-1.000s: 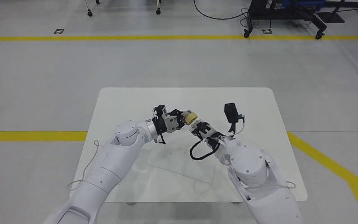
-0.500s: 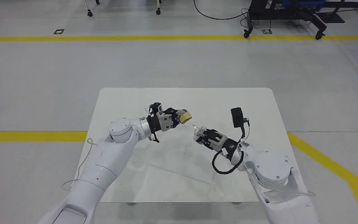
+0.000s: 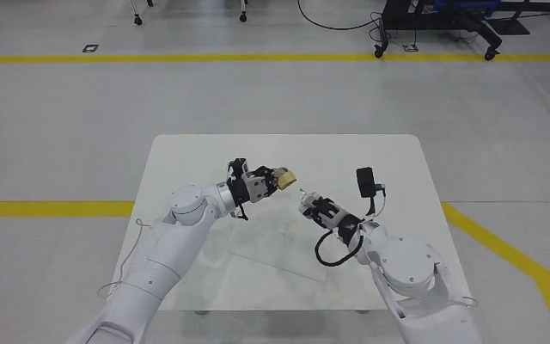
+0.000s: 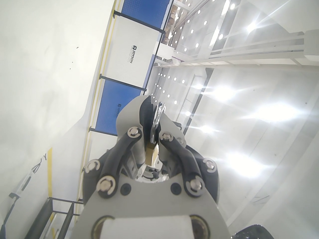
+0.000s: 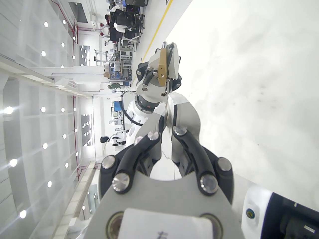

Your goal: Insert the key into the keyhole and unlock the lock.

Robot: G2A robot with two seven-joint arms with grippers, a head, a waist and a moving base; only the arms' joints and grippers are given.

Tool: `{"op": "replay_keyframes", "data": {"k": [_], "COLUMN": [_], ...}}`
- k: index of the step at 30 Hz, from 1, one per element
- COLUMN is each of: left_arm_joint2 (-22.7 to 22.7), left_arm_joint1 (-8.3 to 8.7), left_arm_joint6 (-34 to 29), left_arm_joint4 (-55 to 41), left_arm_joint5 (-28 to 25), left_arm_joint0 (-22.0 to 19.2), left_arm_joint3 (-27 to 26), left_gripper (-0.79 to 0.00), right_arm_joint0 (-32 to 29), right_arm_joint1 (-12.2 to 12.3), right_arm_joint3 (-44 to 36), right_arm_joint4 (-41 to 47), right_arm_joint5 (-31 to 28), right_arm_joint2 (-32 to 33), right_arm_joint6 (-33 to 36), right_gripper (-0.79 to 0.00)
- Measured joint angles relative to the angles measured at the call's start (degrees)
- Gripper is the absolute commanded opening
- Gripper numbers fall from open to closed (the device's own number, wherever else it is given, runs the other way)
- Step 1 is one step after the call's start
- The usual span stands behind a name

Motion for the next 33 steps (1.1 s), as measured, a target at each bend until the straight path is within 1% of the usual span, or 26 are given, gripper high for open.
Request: {"op": "replay_keyframes", "data": {"k": [5, 8, 20, 33], "left_arm_joint2": [0.0, 0.0, -0.2, -0.1], "left_arm_joint1": [0.12, 0.14, 0.07, -0.09], "left_arm_joint6": [0.9, 1.0, 0.6, 0.6], "left_arm_joint4": [1.4, 1.5, 1.7, 2.4], "left_arm_joint5": [0.7, 1.8, 3.8, 4.0], "left_arm_joint0": [1.0, 1.2, 1.3, 1.2], "left_arm_joint3": [-1.8, -2.3, -2.4, -2.1], "left_gripper": [-0.785, -0.785, -0.785, -0.785], "right_arm_joint0": [0.2, 0.5, 1.6, 2.6], "right_arm_joint1": [-0.6, -0.9, -1.3, -1.6], "right_arm_joint3": [0.2, 0.6, 1.6, 2.4], "right_arm_joint4": [-0.2, 0.1, 1.4, 1.6], "right_arm_joint5": [1.4, 1.5, 2.4, 2.9], "right_arm_joint2": [-2.6, -3.6, -4.6, -5.3], "right_arm_joint6": [-5.2, -6.4, -7.1, -7.1], "right_gripper": [-0.785, -0.785, -0.785, -0.785]}}
